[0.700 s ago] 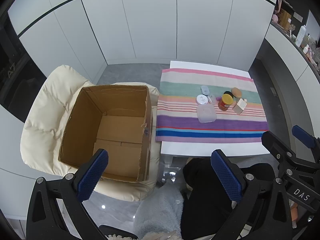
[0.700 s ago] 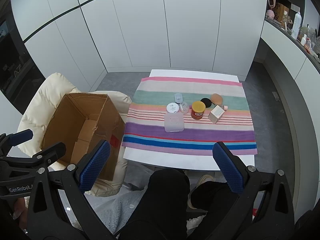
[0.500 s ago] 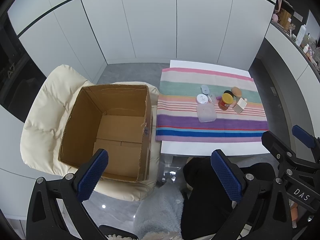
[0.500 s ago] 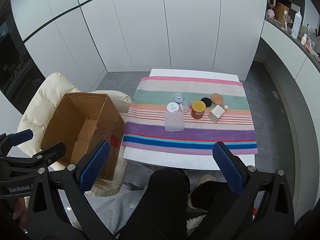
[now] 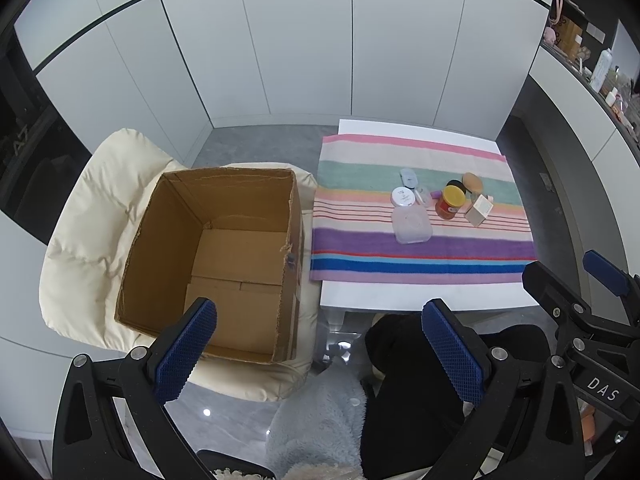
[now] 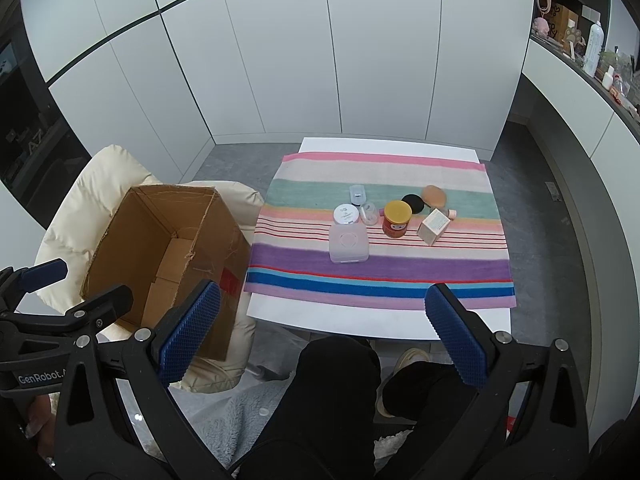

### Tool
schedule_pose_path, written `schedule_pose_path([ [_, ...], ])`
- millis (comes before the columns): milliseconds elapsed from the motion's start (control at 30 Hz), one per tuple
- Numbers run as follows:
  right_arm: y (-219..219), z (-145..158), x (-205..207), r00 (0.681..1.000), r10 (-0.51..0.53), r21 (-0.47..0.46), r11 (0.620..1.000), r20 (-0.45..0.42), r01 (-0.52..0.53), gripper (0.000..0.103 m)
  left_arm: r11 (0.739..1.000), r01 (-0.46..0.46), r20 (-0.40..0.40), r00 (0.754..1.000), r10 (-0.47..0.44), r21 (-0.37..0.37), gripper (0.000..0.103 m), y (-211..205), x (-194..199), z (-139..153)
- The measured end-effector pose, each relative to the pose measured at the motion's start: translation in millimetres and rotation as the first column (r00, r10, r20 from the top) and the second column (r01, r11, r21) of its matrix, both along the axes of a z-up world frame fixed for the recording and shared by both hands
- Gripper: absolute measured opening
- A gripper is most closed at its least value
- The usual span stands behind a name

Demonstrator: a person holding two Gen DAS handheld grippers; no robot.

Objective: Organize objects

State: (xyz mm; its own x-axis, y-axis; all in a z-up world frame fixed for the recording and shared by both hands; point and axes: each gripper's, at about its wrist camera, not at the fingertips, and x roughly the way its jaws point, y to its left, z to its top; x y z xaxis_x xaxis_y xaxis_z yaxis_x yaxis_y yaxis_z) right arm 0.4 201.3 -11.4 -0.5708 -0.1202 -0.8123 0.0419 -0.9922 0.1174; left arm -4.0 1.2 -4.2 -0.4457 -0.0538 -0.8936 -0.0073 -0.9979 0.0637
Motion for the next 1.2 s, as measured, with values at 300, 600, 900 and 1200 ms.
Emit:
schedule_pose_path([
  [300,1.6,-1.8,0.7,1.000,0.000,-0.008,1.000,0.003,0.000,0.103,1.000,0.000,0.003,1.000,0.000,0.005,0.103,0.1,0.7,-1.6],
  [600,1.4,-3.3,1.7,1.000,0.002,-0.010,1.000,0.004,-0.002,0.103,1.000,0.000,0.005,1.000,0.000,0.008,0.103,-0.5,0.6,-2.8],
  [900,2.5,-4.5,2.4,1.000,0.004,-0.015,1.000,0.014,-0.003,0.103,1.000,0.004,0.006,1.000,-0.004,-0.001,0.103,1.3,1.4,-4.0],
  [1200,3.5,-2.5,1.3,1.000,0.001,-0.016,1.000,0.011,0.000,0.103,1.000,0.008,0.006,1.000,-0.008,0.003,0.103,1.1,1.1,-3.0],
])
